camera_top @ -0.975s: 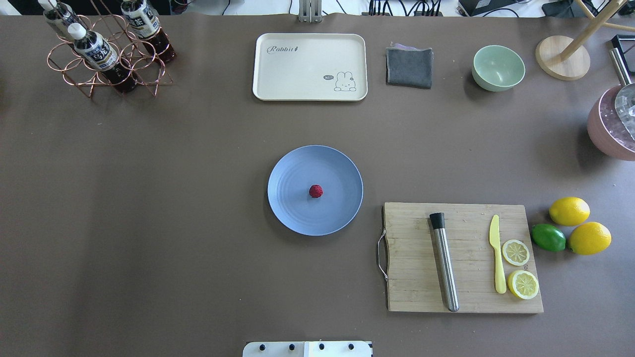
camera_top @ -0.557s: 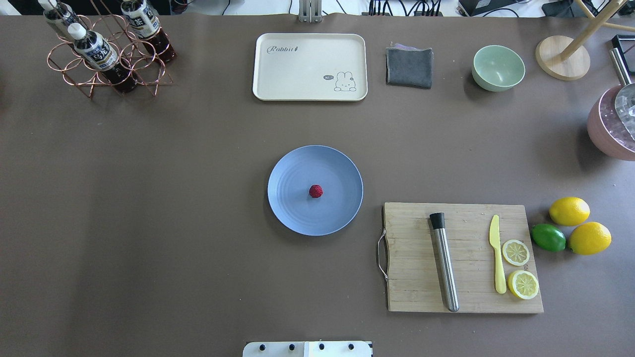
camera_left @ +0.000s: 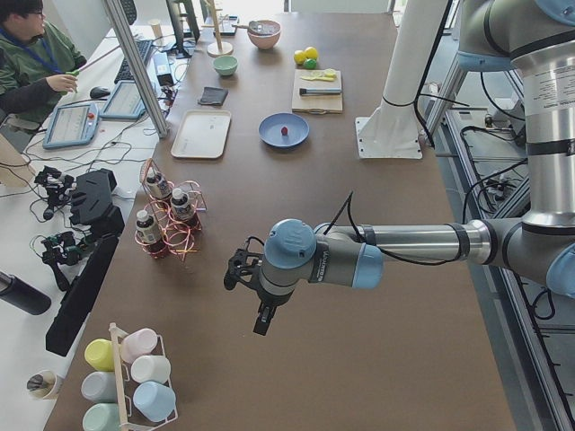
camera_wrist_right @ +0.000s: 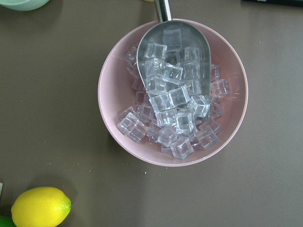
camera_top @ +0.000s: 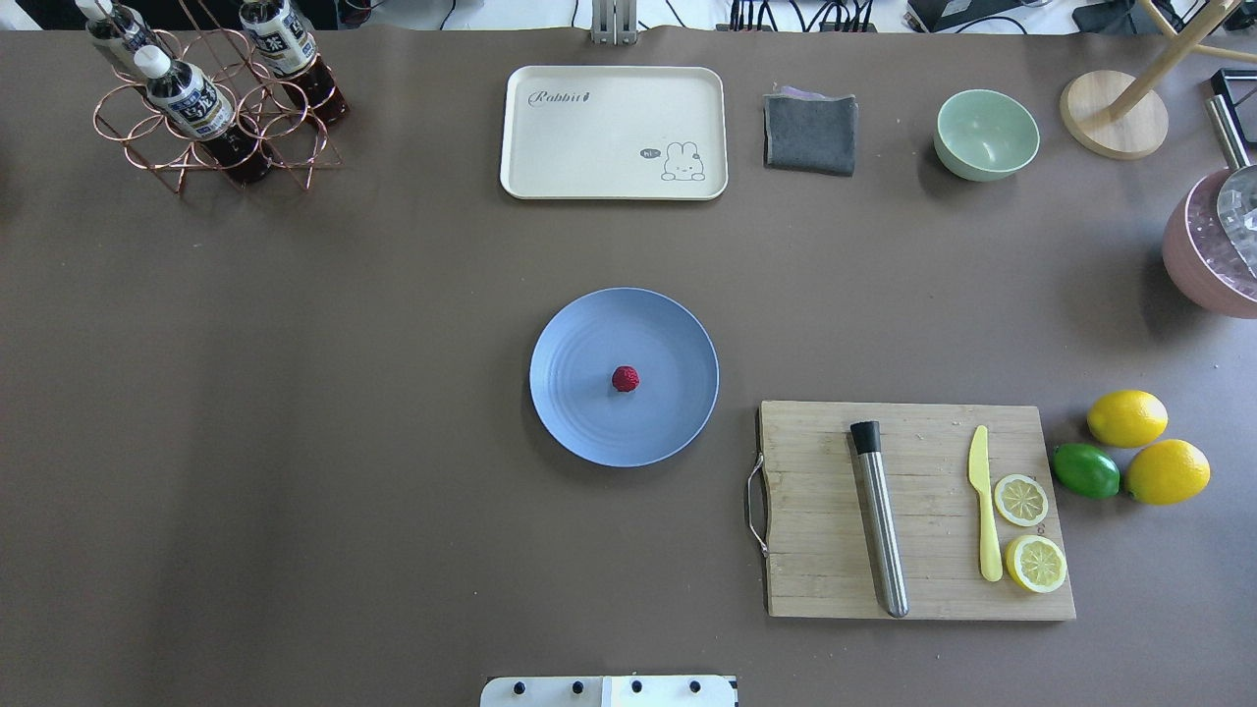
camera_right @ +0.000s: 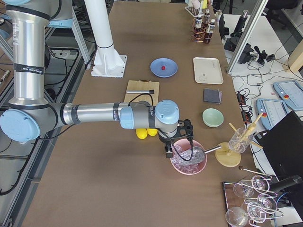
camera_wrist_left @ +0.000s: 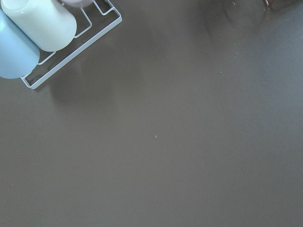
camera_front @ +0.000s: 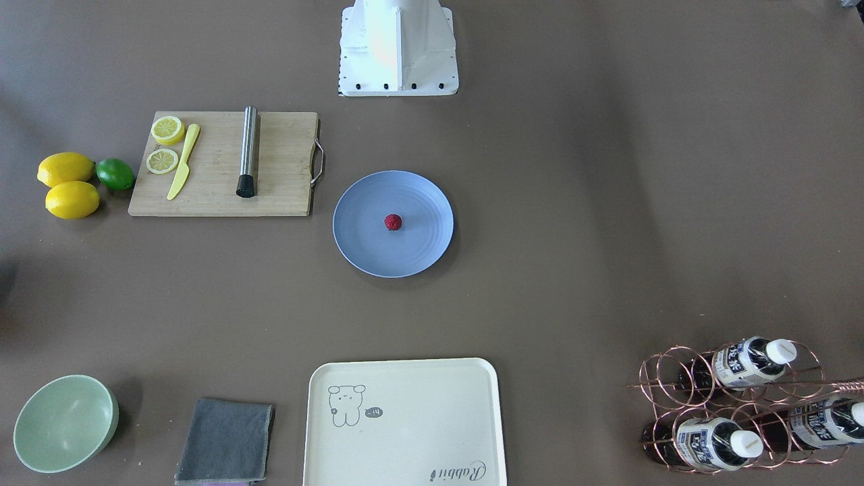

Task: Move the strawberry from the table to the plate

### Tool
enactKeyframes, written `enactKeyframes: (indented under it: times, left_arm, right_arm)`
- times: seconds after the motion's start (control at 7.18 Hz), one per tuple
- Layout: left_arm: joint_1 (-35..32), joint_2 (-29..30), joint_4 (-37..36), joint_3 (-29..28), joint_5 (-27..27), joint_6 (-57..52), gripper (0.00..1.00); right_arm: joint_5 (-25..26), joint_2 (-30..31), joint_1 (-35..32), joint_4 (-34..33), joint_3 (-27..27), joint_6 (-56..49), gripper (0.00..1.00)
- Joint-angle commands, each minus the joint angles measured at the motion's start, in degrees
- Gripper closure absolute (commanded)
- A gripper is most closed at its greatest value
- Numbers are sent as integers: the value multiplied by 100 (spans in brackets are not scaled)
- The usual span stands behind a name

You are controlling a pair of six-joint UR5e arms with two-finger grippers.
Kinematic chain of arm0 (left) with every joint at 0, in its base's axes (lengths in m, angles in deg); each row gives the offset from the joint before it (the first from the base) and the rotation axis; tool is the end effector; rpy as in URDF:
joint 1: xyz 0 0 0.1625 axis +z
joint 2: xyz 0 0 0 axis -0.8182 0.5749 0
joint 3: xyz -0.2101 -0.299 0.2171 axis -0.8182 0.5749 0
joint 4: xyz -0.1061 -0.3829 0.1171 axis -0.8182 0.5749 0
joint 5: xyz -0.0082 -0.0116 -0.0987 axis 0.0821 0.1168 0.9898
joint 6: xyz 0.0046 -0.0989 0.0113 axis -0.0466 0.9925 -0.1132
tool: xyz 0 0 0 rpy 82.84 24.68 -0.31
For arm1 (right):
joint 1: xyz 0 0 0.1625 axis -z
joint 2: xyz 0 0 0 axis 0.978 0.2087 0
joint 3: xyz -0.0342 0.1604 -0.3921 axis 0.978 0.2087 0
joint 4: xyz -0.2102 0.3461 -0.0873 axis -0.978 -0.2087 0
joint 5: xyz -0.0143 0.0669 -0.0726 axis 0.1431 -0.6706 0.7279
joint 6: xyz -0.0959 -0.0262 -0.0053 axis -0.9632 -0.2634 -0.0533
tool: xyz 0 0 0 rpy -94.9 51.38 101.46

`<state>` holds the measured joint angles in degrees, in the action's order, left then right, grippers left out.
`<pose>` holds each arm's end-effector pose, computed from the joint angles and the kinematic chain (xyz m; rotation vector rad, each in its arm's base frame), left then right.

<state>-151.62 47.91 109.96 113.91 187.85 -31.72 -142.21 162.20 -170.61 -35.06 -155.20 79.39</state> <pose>-0.1109 -0.4085 0.6365 0.2907 0.7530 0.1544 0.0808 -0.4555 0.6045 0.1386 -0.8251 -0.0875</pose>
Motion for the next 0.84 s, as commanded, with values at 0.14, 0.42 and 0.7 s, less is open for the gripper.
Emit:
enactKeyframes:
  times: [0.14,0.42,0.7]
  left_arm:
    - [4,-5,2,59,9,2,2]
    - [13,-5,2,24,9,2,2]
    - [4,-5,2,24,0,2,2]
  right_arm:
    - [11,11,1,7,12,21,0]
    - [29,-7,1,7,12,21,0]
    - [12,-7,1,-2,47,21,0]
